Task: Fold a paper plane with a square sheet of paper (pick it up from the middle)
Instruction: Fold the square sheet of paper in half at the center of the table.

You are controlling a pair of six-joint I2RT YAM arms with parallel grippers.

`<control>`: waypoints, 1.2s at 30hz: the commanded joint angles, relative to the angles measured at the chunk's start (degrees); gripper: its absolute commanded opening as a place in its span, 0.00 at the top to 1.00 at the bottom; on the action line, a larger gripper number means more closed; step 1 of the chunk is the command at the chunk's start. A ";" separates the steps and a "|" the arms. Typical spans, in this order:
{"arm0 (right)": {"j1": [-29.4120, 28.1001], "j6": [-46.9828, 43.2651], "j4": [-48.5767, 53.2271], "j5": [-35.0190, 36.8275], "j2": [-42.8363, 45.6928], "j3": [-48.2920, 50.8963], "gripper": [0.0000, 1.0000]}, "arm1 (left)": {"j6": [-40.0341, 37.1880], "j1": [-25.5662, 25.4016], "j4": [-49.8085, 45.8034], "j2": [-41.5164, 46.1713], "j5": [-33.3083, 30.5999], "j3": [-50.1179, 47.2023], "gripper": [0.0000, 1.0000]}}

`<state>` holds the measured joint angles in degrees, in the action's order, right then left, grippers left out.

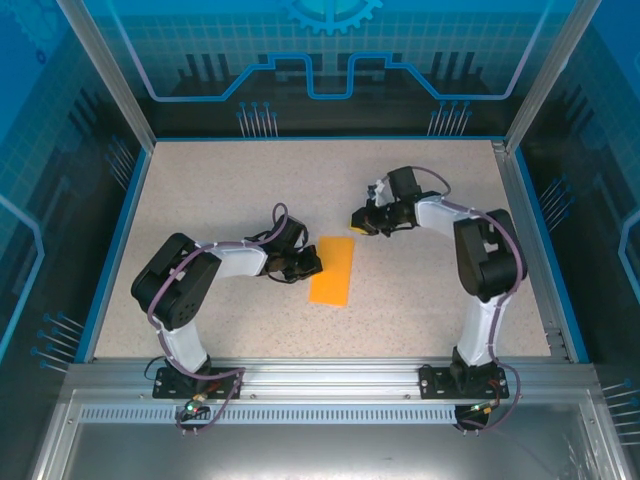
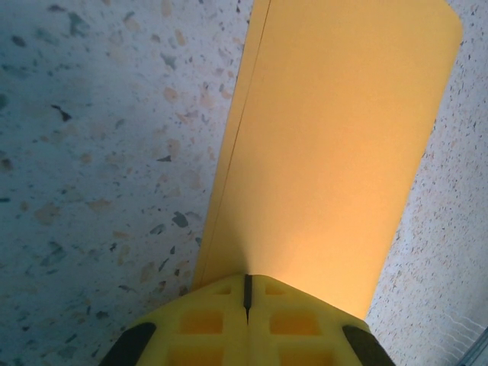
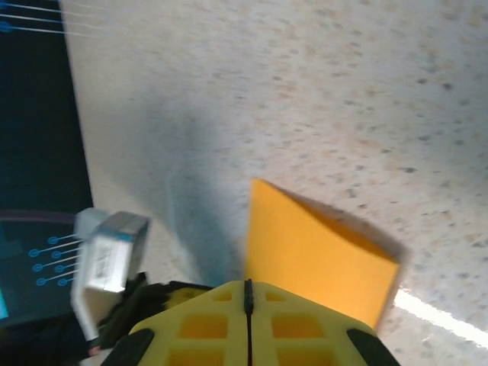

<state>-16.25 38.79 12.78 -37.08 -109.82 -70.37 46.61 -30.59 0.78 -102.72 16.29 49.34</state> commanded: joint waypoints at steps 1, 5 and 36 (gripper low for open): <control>-1.69 2.14 -1.25 -0.10 2.67 5.48 0.94 | 0.08 -0.70 -5.82 -3.13 -1.09 -1.57 1.00; -4.26 4.32 -5.43 -0.68 4.90 11.64 0.94 | -0.20 -0.63 -6.40 -3.05 -1.13 -1.23 1.00; -16.80 3.42 -4.59 5.18 14.11 32.11 0.93 | -0.77 -0.72 -6.92 -2.60 -1.14 -1.61 1.00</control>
<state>-33.43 43.46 3.92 -32.86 -96.03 -38.48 46.54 -30.61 0.38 -102.72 16.29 49.52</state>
